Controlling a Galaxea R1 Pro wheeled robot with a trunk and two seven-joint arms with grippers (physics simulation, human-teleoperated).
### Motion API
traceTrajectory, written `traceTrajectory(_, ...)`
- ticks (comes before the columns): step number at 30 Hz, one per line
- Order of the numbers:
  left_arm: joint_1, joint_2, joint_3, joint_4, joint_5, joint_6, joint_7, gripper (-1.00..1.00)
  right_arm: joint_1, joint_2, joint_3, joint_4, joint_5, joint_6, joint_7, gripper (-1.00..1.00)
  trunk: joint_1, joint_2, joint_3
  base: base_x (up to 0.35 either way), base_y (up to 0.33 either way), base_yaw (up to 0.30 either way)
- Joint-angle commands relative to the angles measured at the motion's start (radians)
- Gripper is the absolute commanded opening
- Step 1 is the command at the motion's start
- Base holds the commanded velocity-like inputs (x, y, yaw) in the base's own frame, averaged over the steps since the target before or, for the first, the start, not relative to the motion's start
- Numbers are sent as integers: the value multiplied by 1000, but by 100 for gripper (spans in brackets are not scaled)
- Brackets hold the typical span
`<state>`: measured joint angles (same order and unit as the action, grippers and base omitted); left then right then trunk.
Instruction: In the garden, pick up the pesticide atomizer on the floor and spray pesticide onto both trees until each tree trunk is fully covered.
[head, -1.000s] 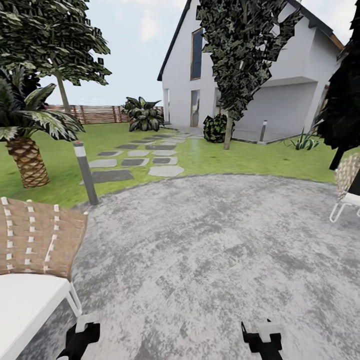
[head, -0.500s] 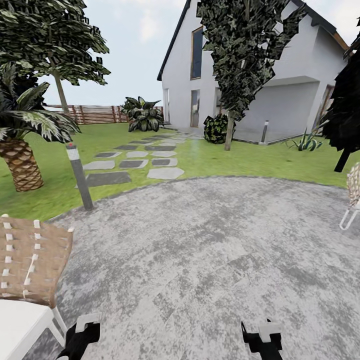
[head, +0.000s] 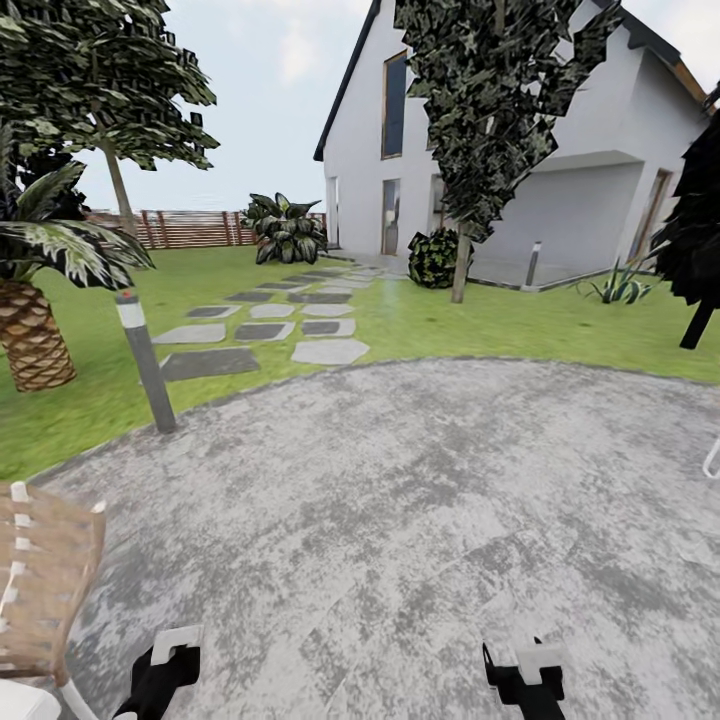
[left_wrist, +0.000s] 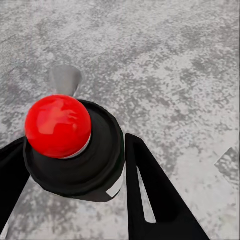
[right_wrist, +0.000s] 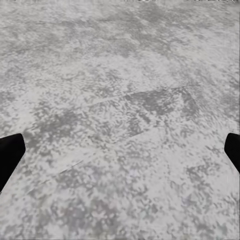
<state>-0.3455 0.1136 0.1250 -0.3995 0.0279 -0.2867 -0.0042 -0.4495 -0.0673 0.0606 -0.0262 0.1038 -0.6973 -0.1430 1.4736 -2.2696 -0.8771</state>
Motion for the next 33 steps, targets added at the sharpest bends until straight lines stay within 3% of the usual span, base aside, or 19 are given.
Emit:
traceTrajectory(1, 0, 0, 1, 1, 3, -3, 0, -100, 0, 0, 5, 1, 9, -1, -10, 100, 0, 0, -1, 338, 0, 0)
traceTrajectory(33, 0, 1, 2, 1, 2, -4, -2, -100, 0, 1, 6, 0, 10, -1, -8, 100, 0, 0, -1, 338, -17, 0)
